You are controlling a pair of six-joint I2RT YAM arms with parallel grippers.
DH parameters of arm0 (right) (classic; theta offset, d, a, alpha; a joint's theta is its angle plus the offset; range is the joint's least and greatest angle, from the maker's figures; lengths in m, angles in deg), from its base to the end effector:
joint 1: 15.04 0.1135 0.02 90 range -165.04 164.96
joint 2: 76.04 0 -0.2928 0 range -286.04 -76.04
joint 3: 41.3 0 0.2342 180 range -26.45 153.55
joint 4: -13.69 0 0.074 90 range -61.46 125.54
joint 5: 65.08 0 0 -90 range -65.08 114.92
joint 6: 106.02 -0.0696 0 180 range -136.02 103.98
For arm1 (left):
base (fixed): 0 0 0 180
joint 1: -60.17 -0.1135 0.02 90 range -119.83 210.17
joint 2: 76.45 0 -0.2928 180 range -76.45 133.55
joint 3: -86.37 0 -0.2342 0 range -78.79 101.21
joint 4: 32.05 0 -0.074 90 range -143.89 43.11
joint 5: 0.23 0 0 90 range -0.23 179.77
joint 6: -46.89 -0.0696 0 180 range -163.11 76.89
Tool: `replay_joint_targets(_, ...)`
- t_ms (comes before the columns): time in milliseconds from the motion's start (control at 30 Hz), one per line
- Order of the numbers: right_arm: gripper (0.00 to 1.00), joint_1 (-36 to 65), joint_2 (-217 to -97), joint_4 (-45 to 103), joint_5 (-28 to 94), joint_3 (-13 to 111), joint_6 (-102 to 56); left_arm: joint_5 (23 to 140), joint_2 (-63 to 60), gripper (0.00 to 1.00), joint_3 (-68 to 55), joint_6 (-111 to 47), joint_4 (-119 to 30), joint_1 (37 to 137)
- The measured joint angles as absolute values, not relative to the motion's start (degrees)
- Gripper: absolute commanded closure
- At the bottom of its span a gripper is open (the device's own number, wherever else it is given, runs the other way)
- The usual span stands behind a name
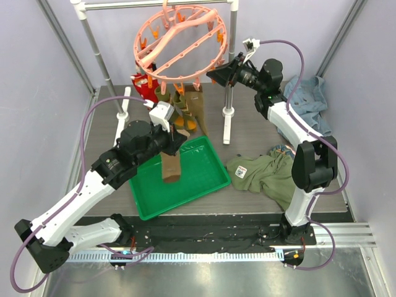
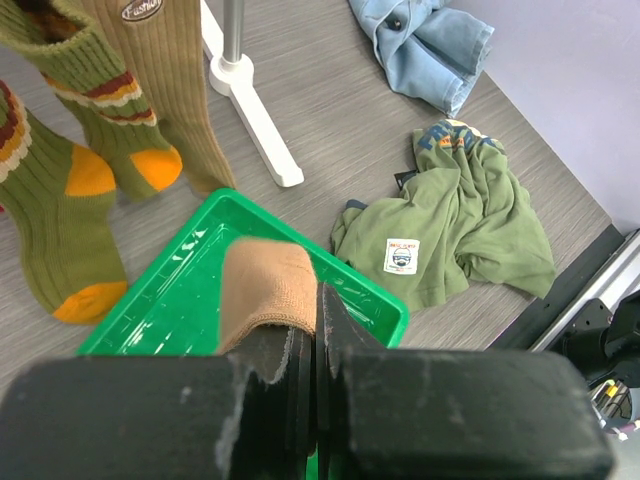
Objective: Remove the socks clipped to the hanger
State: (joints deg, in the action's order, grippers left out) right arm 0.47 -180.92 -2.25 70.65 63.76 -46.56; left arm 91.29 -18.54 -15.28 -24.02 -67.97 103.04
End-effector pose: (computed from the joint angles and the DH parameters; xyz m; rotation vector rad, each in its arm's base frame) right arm 0.4175 0.1676 0.4313 -0.5489 1.3745 1.1725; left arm 0.1642 -0.1499 0.4050 0.3736 1.8675 -0.7240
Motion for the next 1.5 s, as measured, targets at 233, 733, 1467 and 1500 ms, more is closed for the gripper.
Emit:
replay_joint_targets(233,0.30,0.5,-179.5,-2.3,67.6,59.7,-48.3,91.7,-19.4,1.00,-15.3,-23.6,-69.9,103.0)
replay_joint_targets(733,0.27,0.5,-161.6,8.0,59.3,38.8,-44.9,95.4,-23.0,1.00,-18.4,-17.9,-78.9,103.0)
replay_joint_targets(1467,0.28,8.2,-162.3,12.5,48.0,36.5,-36.4,100.8,-16.9,0.00,-15.1,-16.6,-78.3,103.0)
replay_joint_targets(1500,0.28,8.6,-163.1,12.4,47.9,36.8,-35.9,101.8,-16.8,0.00,-13.7,-17.9,-77.9,103.0)
